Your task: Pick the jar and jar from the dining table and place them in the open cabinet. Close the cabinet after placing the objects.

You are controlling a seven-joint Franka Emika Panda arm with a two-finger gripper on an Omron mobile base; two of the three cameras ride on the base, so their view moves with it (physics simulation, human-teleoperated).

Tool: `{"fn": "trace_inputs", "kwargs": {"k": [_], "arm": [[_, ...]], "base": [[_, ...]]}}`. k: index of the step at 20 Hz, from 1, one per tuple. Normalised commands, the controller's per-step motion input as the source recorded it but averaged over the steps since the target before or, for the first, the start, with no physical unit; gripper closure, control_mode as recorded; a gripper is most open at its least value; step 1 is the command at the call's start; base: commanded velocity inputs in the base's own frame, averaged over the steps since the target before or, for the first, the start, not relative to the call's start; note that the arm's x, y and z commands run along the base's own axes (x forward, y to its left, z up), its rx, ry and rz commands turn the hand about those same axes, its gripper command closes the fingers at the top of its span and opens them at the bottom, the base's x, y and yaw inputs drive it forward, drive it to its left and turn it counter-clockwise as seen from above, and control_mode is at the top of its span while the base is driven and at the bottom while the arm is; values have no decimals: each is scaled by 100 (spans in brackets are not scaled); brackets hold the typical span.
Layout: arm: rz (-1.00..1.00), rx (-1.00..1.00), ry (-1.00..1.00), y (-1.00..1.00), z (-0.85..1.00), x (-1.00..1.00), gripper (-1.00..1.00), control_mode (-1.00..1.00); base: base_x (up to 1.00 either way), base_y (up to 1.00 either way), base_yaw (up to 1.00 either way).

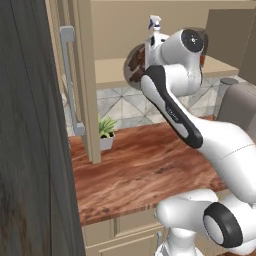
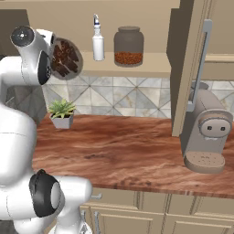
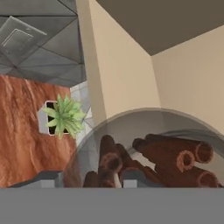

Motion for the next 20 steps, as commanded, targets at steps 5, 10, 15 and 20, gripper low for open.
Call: {"fn": "trace_inputs", "kwargs": {"k": [5, 10, 15, 20], "arm": [[12, -2, -2, 7, 14, 42, 100, -100], [8, -16, -2, 12, 0, 11, 100, -100], [10, -15, 0, 7, 2, 35, 100, -100], [10, -13, 0, 0, 9, 46, 100, -100]], "base": [[0, 0, 0], [0, 0, 0], [0, 0, 0], [0, 0, 0]]}}
